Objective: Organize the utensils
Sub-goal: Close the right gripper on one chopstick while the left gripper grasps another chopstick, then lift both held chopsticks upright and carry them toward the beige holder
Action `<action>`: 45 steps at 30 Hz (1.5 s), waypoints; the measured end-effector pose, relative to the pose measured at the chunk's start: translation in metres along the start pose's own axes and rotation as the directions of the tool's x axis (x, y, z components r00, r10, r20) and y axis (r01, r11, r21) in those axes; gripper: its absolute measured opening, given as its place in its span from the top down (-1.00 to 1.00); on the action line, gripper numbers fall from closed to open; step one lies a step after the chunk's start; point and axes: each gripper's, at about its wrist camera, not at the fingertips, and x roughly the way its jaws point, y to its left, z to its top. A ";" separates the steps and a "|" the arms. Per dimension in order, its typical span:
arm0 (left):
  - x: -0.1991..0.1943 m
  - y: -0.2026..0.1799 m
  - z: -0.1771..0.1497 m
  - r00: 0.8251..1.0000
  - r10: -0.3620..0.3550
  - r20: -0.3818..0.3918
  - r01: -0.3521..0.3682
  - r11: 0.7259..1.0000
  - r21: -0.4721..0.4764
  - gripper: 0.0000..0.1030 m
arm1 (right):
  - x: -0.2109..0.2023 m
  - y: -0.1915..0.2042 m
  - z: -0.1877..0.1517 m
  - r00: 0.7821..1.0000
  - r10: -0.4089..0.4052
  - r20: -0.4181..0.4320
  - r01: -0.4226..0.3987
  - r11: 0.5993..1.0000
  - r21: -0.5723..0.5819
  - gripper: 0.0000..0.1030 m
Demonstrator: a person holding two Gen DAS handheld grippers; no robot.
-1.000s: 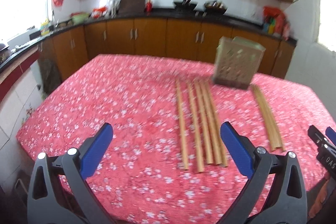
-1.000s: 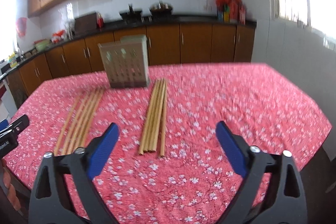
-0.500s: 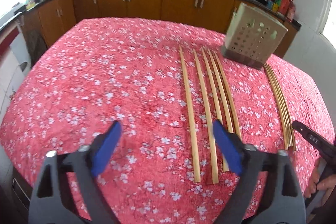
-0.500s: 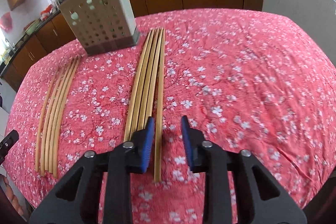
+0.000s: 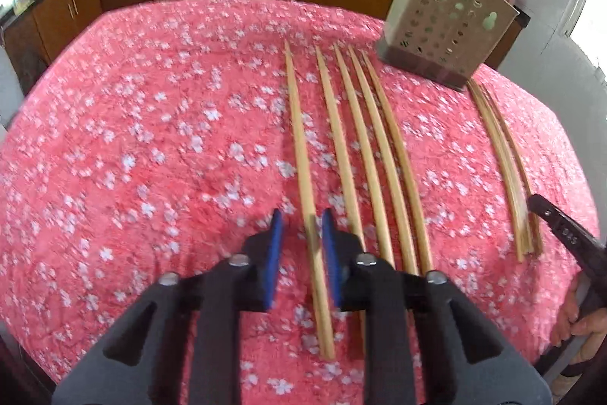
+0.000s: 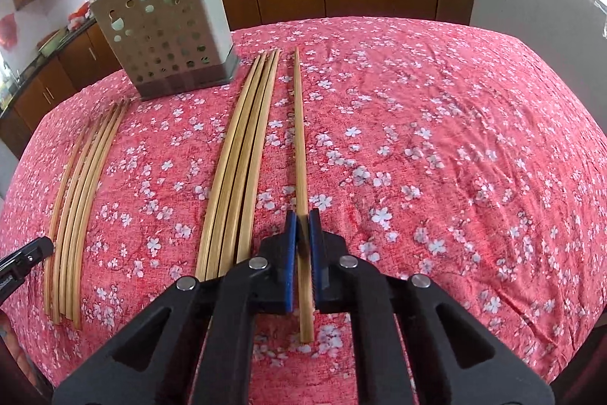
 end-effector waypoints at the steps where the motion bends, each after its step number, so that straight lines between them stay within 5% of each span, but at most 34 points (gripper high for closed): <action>1: 0.002 0.000 0.001 1.000 0.007 0.005 -0.007 1.000 0.004 0.75 | 0.000 0.000 -0.001 1.000 -0.003 0.003 0.003 1.000 -0.005 0.85; 10: 0.027 0.013 0.044 0.998 0.059 0.031 -0.060 0.998 0.034 0.85 | 0.017 -0.015 0.017 0.999 -0.035 0.020 0.034 0.999 0.012 0.85; 11: 0.030 0.016 0.049 0.998 0.057 0.037 -0.059 0.998 0.031 0.85 | 0.020 -0.018 0.020 0.995 -0.048 0.087 0.046 0.999 0.024 0.85; 15: 0.040 0.026 0.062 0.996 0.041 0.076 -0.044 0.998 0.037 0.84 | 0.028 -0.031 0.033 0.993 -0.065 0.098 0.061 0.997 0.049 0.85; 25: 0.023 0.037 0.042 0.995 -0.016 0.103 0.012 0.999 0.040 0.83 | 0.024 -0.035 0.024 0.989 -0.077 0.126 0.076 0.997 0.012 0.85; 45: 0.014 0.033 0.032 0.995 0.012 0.103 -0.018 0.998 0.059 0.85 | 0.021 -0.034 0.018 0.988 -0.071 0.134 0.072 0.997 0.003 0.85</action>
